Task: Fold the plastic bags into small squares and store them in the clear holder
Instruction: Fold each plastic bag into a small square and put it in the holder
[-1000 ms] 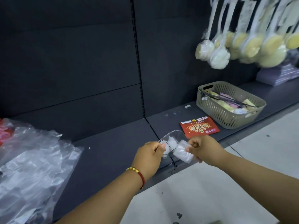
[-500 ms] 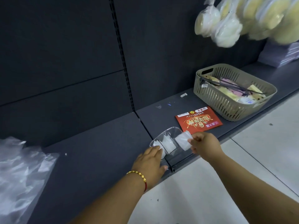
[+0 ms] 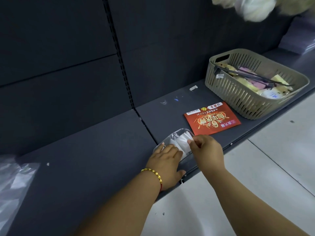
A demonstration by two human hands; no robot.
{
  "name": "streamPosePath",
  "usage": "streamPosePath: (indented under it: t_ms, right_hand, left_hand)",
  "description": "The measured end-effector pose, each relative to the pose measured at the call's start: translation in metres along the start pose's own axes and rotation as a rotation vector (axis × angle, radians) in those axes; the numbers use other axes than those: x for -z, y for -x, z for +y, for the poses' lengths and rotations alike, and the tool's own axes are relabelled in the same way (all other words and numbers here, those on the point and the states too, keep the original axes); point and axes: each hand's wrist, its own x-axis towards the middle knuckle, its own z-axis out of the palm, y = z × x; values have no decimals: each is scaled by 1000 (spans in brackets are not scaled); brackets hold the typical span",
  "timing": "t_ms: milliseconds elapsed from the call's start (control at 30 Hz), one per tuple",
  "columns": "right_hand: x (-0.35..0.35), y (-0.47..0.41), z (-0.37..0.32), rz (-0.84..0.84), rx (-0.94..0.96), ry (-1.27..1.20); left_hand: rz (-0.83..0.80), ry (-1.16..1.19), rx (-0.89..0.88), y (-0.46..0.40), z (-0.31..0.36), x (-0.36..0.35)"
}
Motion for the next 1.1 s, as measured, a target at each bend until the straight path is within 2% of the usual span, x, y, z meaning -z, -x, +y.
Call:
streamPosePath:
  t_ms: [200, 400, 800, 933, 1100]
  right_hand:
    - [-14, -5, 18, 161, 115, -41]
    - [-21, -8, 25, 253, 195, -53]
    - [-32, -8, 27, 324, 285, -64]
    - [-36, -5, 24, 315, 319, -71]
    - [-43, -1, 28, 336, 352, -29]
  left_hand:
    - [33, -27, -29, -8, -4, -6]
    - [105, -2, -83, -5, -11, -9]
    - [-36, -89, -34, -10, -17, -11]
    - [0, -46, -42, -11, -20, -9]
    - [-45, 10, -34, -9, -24, -14]
